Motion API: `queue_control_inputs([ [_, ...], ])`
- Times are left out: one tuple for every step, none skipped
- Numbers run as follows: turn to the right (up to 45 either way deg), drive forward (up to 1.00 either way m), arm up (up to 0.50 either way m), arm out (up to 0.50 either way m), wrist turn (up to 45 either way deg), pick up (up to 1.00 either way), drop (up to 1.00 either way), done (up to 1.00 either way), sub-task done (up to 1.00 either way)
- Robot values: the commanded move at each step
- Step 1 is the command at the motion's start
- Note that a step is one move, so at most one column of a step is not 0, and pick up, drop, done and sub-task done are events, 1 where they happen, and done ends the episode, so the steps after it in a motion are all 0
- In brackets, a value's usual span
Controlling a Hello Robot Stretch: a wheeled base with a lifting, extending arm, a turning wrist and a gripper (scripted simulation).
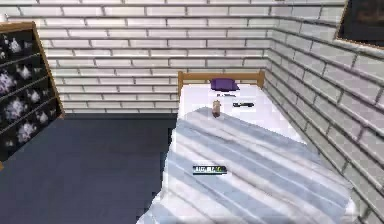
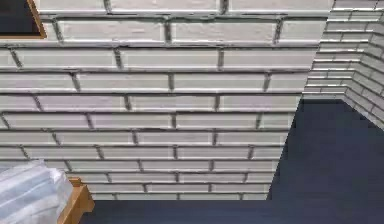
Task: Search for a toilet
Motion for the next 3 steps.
queue_control_inputs([
  [-45.0, 0.0, 0.0, 0.0, 0.0, 0.0, 0.0, 0.0, 0.0],
  [-45.0, 0.0, 0.0, 0.0, 0.0, 0.0, 0.0, 0.0, 0.0],
  [-27.0, 0.0, 0.0, 0.0, 0.0, 0.0, 0.0, 0.0, 0.0],
])
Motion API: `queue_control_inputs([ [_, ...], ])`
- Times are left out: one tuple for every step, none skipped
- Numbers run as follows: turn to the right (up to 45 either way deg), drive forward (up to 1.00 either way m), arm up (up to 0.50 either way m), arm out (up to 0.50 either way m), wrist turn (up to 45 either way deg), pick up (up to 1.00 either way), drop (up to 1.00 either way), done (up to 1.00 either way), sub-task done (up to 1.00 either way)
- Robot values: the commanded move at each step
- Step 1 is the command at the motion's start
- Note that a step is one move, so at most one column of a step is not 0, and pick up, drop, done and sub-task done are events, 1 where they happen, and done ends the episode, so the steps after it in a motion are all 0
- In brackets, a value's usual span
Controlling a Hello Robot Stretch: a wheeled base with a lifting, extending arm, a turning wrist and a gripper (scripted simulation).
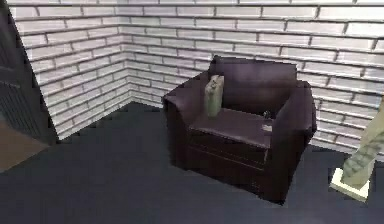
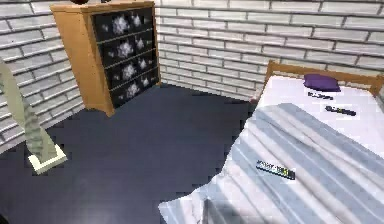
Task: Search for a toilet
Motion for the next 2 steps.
queue_control_inputs([
  [0.0, 0.2, 0.0, 0.0, 0.0, 0.0, 0.0, 0.0, 0.0],
  [-45.0, 0.0, 0.0, 0.0, 0.0, 0.0, 0.0, 0.0, 0.0],
])
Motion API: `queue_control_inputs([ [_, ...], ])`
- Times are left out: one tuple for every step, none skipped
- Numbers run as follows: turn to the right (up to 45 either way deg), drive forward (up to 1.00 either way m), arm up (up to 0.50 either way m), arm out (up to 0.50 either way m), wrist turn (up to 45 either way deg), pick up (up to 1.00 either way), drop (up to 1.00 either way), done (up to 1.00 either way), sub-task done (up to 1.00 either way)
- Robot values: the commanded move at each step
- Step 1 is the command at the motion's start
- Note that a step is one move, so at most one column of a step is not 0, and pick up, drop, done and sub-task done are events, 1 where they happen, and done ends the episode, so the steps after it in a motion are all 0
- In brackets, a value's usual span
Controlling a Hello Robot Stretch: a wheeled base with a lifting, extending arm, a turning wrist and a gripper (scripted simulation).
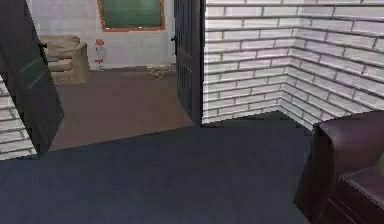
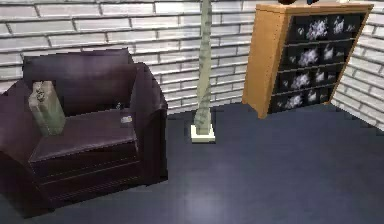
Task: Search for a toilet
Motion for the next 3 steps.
queue_control_inputs([
  [-15.0, 0.0, 0.0, 0.0, 0.0, 0.0, 0.0, 0.0, 0.0],
  [0.0, 1.0, 0.0, 0.0, 0.0, 0.0, 0.0, 0.0, 0.0],
  [0.0, 1.0, 0.0, 0.0, 0.0, 0.0, 0.0, 0.0, 0.0],
])
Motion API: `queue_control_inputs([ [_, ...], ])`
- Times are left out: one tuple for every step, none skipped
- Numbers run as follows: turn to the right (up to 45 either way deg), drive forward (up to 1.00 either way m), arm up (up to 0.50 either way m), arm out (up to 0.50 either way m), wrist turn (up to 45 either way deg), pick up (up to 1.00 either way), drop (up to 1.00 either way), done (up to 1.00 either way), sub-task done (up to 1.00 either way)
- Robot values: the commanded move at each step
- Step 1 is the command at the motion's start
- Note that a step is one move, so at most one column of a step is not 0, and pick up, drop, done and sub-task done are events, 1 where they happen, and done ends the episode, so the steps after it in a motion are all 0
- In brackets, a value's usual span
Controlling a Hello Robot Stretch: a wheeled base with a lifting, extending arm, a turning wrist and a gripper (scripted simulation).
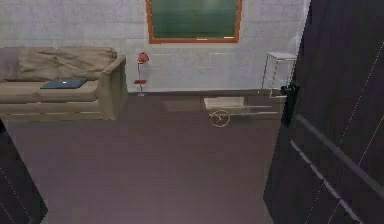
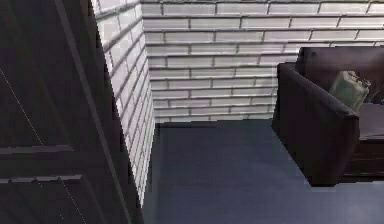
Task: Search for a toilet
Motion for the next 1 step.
queue_control_inputs([
  [-3.0, 0.0, 0.0, 0.0, 0.0, 0.0, 0.0, 0.0, 0.0],
])
